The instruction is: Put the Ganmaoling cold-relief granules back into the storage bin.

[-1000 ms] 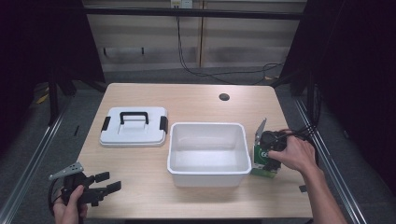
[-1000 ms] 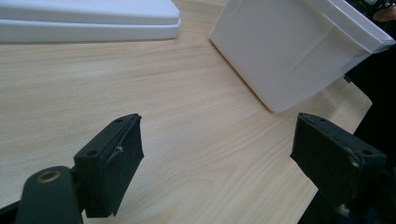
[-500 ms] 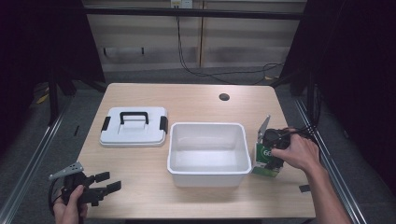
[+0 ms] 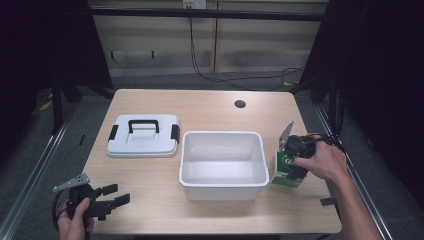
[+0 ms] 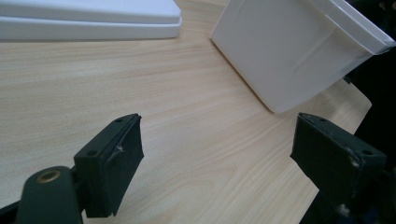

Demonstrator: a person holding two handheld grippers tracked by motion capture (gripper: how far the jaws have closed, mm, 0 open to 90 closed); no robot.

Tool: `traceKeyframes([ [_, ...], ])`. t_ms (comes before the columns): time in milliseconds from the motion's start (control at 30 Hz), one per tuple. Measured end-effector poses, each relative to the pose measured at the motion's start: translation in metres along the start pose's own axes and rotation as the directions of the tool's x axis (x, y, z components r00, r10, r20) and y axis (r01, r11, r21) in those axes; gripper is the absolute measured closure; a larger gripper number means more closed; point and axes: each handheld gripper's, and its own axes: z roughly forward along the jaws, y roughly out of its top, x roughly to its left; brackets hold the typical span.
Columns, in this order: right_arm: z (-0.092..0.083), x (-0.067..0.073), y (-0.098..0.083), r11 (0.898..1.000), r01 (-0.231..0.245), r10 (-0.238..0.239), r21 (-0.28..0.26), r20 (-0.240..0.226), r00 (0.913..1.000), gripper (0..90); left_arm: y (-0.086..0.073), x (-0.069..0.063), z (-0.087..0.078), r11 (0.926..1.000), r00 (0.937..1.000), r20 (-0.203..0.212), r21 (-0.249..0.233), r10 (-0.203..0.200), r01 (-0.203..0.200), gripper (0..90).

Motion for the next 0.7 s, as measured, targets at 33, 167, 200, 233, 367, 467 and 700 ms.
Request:
traceKeyframes([
  [33, -0.002, -0.001, 0.0, 1.0, 0.011, -0.011, -0.001, 0.004, 0.9999, 15.6, 0.0, 0.0, 0.0, 1.0, 1.0, 0.0, -0.003, 0.003, -0.003, 16.2],
  [167, -0.009, 0.0, -0.002, 1.0, 0.0, 0.0, -0.013, 0.004, 1.0, 15.6, 0.0, 0.0, 0.0, 1.0, 1.0, 0.0, -0.001, 0.005, -0.005, 16.2],
  [200, -0.009, 0.0, -0.002, 1.0, 0.0, 0.0, -0.013, 0.004, 1.0, 15.6, 0.0, 0.0, 0.0, 1.0, 1.0, 0.0, -0.001, 0.005, -0.005, 16.3],
  [233, -0.016, 0.0, -0.004, 1.0, 0.002, -0.002, -0.017, 0.007, 1.0, 15.6, 0.0, -0.001, -0.001, 1.0, 1.0, -0.001, -0.001, 0.007, -0.007, 16.2],
  [367, -0.024, 0.001, -0.006, 1.0, -0.006, 0.007, -0.018, 0.02, 0.9998, 15.6, 0.0, -0.001, -0.001, 1.0, 1.0, 0.001, -0.001, 0.009, -0.009, 16.2],
  [467, -0.031, 0.001, -0.005, 1.0, 0.005, -0.004, -0.017, 0.022, 0.9997, 15.6, 0.0, -0.001, -0.001, 1.0, 1.0, 0.001, 0.0, 0.007, -0.007, 16.2],
  [700, -0.045, 0.004, -0.002, 1.0, 0.013, -0.013, 0.0, 0.023, 0.9997, 15.6, -0.001, -0.001, -0.001, 1.0, 1.0, 0.001, -0.002, 0.006, -0.006, 16.3],
])
